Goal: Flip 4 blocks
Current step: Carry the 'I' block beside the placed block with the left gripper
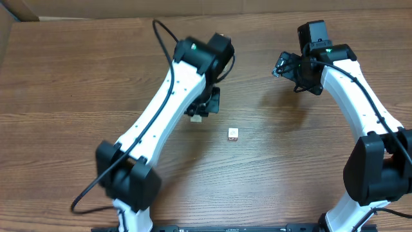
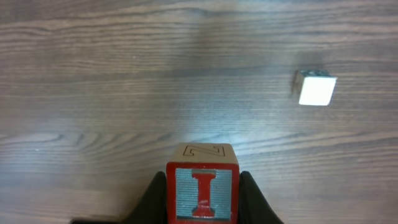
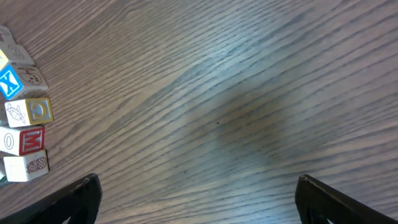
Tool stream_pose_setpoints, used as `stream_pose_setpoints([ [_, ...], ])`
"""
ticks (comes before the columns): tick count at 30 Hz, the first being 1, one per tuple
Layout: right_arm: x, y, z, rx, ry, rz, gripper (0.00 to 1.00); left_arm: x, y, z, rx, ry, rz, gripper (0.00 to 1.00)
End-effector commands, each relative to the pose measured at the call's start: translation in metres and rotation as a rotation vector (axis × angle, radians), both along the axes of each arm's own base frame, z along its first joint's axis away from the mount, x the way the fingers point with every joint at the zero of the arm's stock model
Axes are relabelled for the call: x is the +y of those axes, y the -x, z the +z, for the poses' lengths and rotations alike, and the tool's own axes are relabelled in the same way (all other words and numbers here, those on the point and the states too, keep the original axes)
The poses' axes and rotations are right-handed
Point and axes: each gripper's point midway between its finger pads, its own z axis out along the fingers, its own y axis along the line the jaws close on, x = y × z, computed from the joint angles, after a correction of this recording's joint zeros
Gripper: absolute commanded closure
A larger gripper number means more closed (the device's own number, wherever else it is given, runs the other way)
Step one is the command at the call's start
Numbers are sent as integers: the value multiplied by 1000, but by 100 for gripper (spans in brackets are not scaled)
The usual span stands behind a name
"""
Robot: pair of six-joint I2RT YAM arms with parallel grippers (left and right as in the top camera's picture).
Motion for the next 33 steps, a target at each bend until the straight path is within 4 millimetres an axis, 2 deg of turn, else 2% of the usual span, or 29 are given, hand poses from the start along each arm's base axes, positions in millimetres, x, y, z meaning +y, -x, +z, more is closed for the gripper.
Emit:
stream_pose_setpoints([
  [1, 1, -4, 7, -21, -3, 3, 0, 2, 15, 6, -69, 63, 61, 89],
  [4, 1, -4, 7, -20, -3, 3, 0, -1, 22, -13, -114, 99, 88, 88],
  [9, 1, -4, 7, -20, -3, 3, 0, -15, 21, -67, -134, 159, 76, 87],
  [13, 1, -4, 7, -20, -3, 3, 0, -23, 16, -102, -151, 192, 72, 87],
  [21, 1, -4, 7, -20, -3, 3, 0, -45, 6, -132, -159, 241, 50, 87],
  [27, 1, -4, 7, -20, -3, 3, 0, -45, 8, -155, -118, 210, 48, 86],
  [30, 1, -4, 7, -20, -3, 3, 0, -45, 9, -159, -107, 203, 22, 84],
  [33, 1, -4, 7, -20, -3, 3, 0, -45, 6, -154, -114, 204, -9, 78],
])
